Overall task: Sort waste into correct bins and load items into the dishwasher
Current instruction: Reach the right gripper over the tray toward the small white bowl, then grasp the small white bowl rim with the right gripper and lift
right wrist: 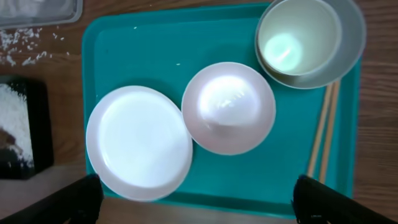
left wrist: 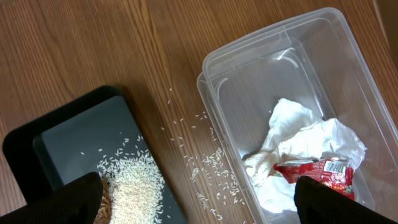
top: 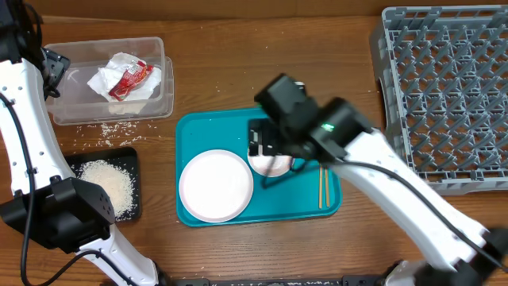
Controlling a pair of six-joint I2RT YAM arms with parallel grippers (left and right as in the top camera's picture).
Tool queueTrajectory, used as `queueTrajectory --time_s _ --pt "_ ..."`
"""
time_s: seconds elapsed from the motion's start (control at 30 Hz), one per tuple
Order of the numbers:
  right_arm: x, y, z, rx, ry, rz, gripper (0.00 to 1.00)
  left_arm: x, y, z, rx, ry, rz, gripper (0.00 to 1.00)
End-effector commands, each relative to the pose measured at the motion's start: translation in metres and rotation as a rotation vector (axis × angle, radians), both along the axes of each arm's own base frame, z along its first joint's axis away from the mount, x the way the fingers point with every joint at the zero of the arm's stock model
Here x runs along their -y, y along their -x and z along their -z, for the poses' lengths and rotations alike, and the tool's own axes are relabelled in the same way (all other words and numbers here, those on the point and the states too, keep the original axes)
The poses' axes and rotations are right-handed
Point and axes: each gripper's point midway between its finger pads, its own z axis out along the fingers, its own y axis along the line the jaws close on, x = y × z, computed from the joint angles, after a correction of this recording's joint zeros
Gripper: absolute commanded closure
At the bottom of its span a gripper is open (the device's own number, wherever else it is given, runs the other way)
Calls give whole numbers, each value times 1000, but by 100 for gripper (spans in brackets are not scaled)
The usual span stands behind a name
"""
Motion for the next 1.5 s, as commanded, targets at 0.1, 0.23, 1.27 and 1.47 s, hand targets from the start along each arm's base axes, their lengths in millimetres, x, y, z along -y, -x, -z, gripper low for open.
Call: queueTrajectory --time_s 0.1,0.23,1.27,1.47 --pt "-34 -17 44 -88 -38 60 0 1 4 -12 27 -19 -19 0" --pt "-53 -19 59 -131 -84 34 0 1 4 -12 27 -19 -19 0" --pt "-54 -30 178 -226 101 289 55 1 4 -12 27 -19 -19 0" --pt "-55 -30 181 -229 102 288 60 1 4 -12 28 -19 -20 0"
